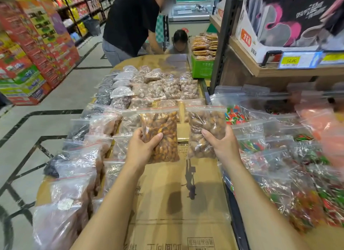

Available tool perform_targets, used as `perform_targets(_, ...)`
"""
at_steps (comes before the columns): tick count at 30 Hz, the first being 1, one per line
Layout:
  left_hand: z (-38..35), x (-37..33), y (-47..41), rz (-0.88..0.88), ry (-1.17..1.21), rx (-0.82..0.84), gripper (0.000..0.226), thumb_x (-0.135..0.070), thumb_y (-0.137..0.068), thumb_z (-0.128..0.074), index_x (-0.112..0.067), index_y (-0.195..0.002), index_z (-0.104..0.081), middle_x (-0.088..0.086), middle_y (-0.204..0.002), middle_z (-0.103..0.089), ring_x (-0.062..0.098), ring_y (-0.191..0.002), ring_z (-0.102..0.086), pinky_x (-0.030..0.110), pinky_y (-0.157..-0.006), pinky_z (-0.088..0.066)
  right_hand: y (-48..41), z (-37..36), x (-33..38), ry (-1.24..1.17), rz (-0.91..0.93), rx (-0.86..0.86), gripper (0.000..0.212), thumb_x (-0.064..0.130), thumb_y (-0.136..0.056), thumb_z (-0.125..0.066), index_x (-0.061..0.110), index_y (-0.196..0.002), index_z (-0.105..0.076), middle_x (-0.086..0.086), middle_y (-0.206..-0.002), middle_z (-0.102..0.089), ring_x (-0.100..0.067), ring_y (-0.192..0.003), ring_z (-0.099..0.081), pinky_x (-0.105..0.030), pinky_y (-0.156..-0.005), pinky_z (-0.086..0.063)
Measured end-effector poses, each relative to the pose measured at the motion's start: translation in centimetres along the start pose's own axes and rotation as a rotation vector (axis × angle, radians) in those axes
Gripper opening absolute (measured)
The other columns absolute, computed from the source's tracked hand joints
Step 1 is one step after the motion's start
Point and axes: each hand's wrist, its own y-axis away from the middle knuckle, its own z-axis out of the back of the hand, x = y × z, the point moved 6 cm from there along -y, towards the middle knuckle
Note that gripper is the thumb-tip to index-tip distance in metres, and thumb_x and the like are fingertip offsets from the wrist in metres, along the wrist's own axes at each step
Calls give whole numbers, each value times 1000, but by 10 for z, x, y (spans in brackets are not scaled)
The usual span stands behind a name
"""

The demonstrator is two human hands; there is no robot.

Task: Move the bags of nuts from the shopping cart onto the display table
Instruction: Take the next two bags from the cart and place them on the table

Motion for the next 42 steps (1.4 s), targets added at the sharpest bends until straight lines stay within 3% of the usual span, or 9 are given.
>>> perform_targets(4, -10, 7, -33, 35, 16, 20, 43, -29, -91, -84, -14, -123, -61, 5, -113, -79, 19, -95, -80, 38, -73, -68, -28, -10, -9, 36, -30, 2, 76, 46, -89, -83, 15, -149, -50, 3, -139, -59, -23, -134, -56, -36, -101, -45)
perform_targets(8, -18, 23, -65, 75, -6, 39, 46, -30, -91, -84, -13, -127, -60, 1, -116, -77, 15, -98, -79, 27, -70, -66, -55, -27, -23, 73, -68, 9, 101, 61, -84, -82, 15, -162, -37, -5, -163, -47, -28, -150, -45, -52, -121, -40)
perform_targets(10, -22, 35, -82, 100, 20, 39, 46, -27, -91, -84, -12, -128, -61, 4, -115, -78, 15, -95, -80, 27, -66, -64, -68, -34, -30, 74, -88, 5, 104, 58, -85, -82, 13, -165, -33, -6, -167, -43, -29, -152, -42, -49, -122, -37)
perform_targets(15, -35, 68, -120, 168, 25, 47, 42, -36, -84, -89, -23, -116, -66, 1, -114, -79, 20, -104, -78, 44, -83, -67, -95, -50, -50, 93, -156, 30, 96, 48, -91, -82, 8, -163, -34, -7, -161, -47, -27, -150, -43, -38, -113, -37)
perform_targets(21, -56, 93, -152, 259, 50, 101, 73, -59, -63, -93, -27, -123, -67, 1, -117, -80, 23, -106, -79, 54, -89, -65, -121, -64, -72, 141, -217, 70, 47, 42, -92, -82, 24, -119, -49, 22, -101, -56, -15, -105, -58, -28, -76, -42)
perform_targets(26, -69, 109, -167, 298, 48, 94, 50, -26, -89, -86, -13, -130, -62, 7, -119, -78, 21, -104, -78, 32, -74, -66, -136, -72, -82, 140, -210, 61, 48, 37, -90, -86, 20, -123, -56, 13, -110, -67, -14, -103, -65, -24, -78, -45)
perform_targets(30, -72, 119, -175, 349, 57, 91, 64, -45, -74, -93, -20, -125, -63, 4, -116, -80, 24, -103, -80, 53, -88, -65, -145, -75, -86, 153, -208, 67, 50, 37, -90, -86, 21, -128, -58, 13, -116, -68, 0, -101, -65, -22, -84, -49)
perform_targets(36, -72, 119, -183, 322, -33, 72, 82, -62, -64, -87, -20, -129, -59, 4, -120, -77, 26, -105, -78, 54, -87, -65, -154, -79, -90, 218, -255, 58, 60, 48, -89, -83, 23, -136, -55, 5, -125, -66, -18, -113, -64, -35, -92, -49)
perform_targets(42, -73, 114, -186, 254, -318, 29, 52, -50, -91, -78, -17, -124, -54, 4, -121, -71, 26, -112, -69, 51, -98, -58, -159, -85, -92, 367, -295, 67, 52, 57, -88, -80, 26, -118, -50, 9, -106, -65, -21, -101, -64, -35, -78, -44)
